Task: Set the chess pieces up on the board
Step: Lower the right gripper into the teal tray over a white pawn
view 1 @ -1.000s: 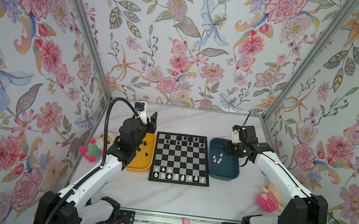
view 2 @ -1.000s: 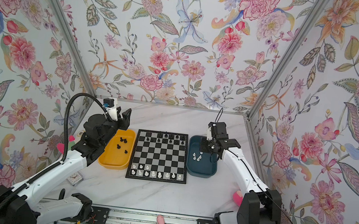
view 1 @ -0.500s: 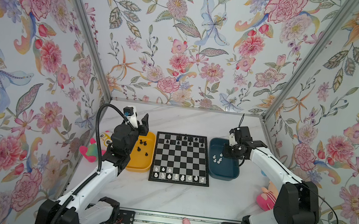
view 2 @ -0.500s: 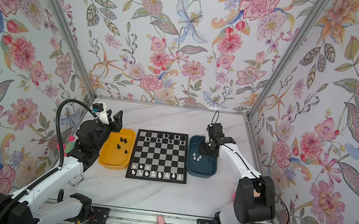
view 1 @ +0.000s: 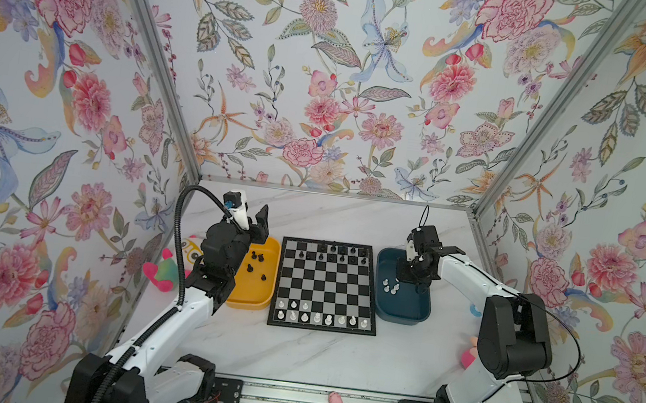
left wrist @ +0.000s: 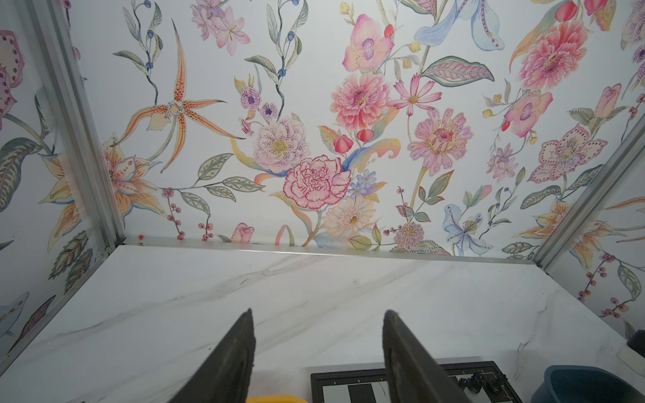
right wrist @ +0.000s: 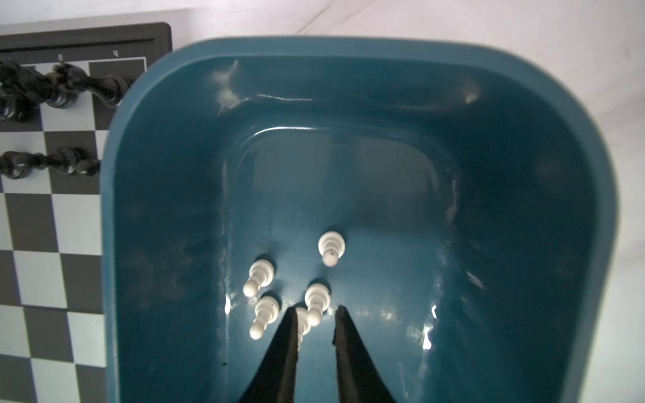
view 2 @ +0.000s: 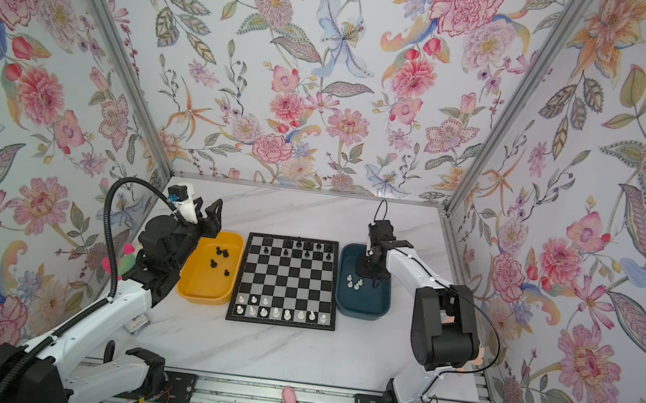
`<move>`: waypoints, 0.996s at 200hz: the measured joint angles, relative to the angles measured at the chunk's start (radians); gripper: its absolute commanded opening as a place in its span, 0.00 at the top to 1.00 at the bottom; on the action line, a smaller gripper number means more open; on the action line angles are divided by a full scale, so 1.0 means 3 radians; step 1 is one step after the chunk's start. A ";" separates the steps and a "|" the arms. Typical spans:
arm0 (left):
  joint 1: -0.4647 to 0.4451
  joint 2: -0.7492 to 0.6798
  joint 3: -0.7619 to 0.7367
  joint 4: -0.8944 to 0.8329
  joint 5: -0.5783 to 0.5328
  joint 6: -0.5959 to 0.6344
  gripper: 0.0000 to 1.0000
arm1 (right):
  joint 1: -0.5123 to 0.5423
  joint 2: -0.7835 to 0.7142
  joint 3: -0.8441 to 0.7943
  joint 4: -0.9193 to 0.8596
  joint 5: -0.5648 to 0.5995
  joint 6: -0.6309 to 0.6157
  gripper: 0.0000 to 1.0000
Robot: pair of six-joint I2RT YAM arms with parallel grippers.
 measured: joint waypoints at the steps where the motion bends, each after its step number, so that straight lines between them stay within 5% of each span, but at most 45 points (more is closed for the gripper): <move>1: -0.0001 0.0003 0.0000 0.0000 0.0001 0.0000 0.41 | 0.0000 0.0003 0.0000 0.0003 0.0001 0.0000 0.78; 199: 0.0015 0.0093 0.0000 0.0001 0.0079 -0.0014 0.40 | -0.0001 0.0338 0.0202 0.0034 0.0085 -0.0001 0.79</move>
